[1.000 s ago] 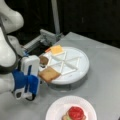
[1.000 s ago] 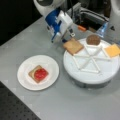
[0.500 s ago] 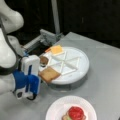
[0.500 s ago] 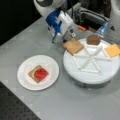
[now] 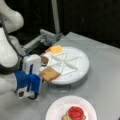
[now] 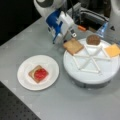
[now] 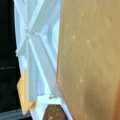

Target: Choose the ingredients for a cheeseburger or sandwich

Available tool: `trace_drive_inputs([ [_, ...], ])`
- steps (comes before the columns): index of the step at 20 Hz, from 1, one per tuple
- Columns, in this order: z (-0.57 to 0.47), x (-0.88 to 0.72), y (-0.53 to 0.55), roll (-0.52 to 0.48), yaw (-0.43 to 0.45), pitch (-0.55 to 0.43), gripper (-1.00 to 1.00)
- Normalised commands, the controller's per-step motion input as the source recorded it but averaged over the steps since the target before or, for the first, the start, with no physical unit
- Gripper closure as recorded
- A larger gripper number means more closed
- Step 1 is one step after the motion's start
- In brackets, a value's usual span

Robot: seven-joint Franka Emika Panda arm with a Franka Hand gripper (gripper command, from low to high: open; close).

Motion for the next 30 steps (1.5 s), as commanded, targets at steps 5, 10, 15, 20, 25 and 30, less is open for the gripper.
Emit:
trace_drive_inputs([
  [5,-0.04,0.21,-0.1,0.206,0.051,-0.063,-1.0],
  [10,-0.03,0.21,-0.08,0.211,0.036,-0.063,-1.0],
  [15,-0.05,0.17,-0.09,0.203,0.041,-0.057,-1.0],
  [20,-0.06,0.16,-0.09,0.198,0.043,-0.059,-1.0],
  [25,-0.06,0.17,-0.09,0.192,0.04,-0.055,1.0],
  [30,-0.05,0.17,-0.08,0.189,0.036,-0.054,1.0],
])
